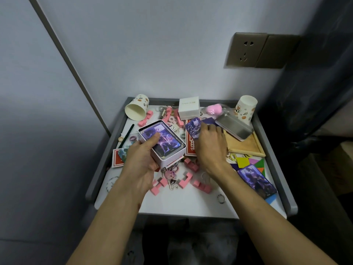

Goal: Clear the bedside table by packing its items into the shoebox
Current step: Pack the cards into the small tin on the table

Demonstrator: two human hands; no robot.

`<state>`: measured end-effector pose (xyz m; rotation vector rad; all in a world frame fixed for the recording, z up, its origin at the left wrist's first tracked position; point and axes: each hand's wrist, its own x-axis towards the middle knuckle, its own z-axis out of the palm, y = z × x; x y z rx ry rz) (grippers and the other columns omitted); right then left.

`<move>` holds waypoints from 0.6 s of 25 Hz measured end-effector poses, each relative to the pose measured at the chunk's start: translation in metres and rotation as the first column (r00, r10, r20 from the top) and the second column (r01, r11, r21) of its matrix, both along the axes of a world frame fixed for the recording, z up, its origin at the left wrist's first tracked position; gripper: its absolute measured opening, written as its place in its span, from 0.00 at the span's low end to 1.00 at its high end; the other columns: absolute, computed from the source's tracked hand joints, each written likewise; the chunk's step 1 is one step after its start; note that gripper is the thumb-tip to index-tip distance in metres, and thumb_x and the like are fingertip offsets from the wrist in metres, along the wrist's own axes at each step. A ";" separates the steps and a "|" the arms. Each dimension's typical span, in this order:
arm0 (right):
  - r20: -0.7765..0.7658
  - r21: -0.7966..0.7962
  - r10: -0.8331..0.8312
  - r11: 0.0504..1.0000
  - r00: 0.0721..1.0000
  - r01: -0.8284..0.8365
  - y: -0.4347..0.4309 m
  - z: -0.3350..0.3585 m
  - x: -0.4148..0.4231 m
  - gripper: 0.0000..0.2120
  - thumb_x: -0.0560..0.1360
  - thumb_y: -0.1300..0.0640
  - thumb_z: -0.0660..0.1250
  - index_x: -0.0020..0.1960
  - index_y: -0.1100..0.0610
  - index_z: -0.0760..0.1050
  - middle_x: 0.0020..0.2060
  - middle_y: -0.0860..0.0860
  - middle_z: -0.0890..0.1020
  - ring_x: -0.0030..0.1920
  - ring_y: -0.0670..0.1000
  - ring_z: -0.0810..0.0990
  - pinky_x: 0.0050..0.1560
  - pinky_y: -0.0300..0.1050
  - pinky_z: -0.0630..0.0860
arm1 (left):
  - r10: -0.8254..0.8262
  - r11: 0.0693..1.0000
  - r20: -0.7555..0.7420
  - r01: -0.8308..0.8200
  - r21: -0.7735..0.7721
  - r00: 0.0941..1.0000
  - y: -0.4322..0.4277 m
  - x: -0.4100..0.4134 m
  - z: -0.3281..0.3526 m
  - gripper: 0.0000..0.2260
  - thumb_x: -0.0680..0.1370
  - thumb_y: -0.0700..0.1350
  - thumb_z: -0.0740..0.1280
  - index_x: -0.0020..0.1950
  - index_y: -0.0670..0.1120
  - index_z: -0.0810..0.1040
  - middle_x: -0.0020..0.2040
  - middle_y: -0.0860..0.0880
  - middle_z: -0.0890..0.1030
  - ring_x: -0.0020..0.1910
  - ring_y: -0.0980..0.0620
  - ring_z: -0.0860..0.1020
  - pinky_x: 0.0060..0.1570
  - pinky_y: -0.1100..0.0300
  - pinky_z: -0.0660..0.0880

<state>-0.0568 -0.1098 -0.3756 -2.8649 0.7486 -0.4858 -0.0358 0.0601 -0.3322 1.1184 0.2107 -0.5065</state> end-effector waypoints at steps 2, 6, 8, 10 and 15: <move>0.106 0.123 0.015 0.992 0.994 -0.028 0.003 0.007 -0.003 0.21 0.74 0.68 0.61 0.66 0.58 0.72 0.56 0.59 0.77 0.56 0.60 0.75 0.53 0.49 0.71 | 0.005 1.000 0.010 -0.005 0.011 1.000 0.002 0.001 -0.002 0.04 0.79 0.39 0.67 0.53 0.43 0.80 0.51 0.42 0.86 0.48 0.45 0.85 0.55 0.41 0.79; 0.365 0.540 -0.070 0.828 0.928 -0.150 0.000 0.038 -0.008 0.15 0.74 0.66 0.66 0.57 0.54 0.82 0.51 0.50 0.84 0.49 0.47 0.81 0.52 0.43 0.77 | -0.007 1.000 0.010 0.006 0.017 1.000 0.002 0.000 -0.003 0.07 0.78 0.39 0.68 0.56 0.43 0.80 0.50 0.43 0.86 0.47 0.46 0.85 0.48 0.46 0.82; 0.443 0.740 -0.081 0.595 0.893 -0.314 0.007 0.054 -0.017 0.12 0.72 0.63 0.71 0.54 0.53 0.83 0.47 0.46 0.85 0.46 0.44 0.82 0.51 0.44 0.79 | -0.024 1.000 0.012 0.024 -0.001 1.000 0.000 -0.002 -0.002 0.09 0.78 0.40 0.68 0.58 0.42 0.79 0.49 0.43 0.86 0.45 0.46 0.86 0.40 0.50 0.83; 0.429 0.765 0.020 0.523 0.903 -0.375 0.020 0.058 -0.031 0.12 0.70 0.62 0.73 0.53 0.53 0.83 0.45 0.46 0.85 0.44 0.44 0.82 0.49 0.43 0.80 | -0.057 0.997 0.026 0.058 -0.042 0.998 -0.002 -0.005 0.000 0.09 0.79 0.40 0.67 0.58 0.41 0.80 0.50 0.42 0.86 0.45 0.45 0.86 0.36 0.52 0.82; 0.277 0.621 0.229 0.699 0.933 -0.355 0.030 0.052 -0.049 0.22 0.72 0.56 0.73 0.66 0.51 0.75 0.42 0.43 0.79 0.39 0.43 0.77 0.45 0.39 0.73 | -0.115 0.993 0.052 0.116 -0.030 0.992 -0.007 -0.014 0.002 0.13 0.79 0.40 0.66 0.63 0.40 0.78 0.54 0.39 0.84 0.50 0.40 0.84 0.44 0.45 0.83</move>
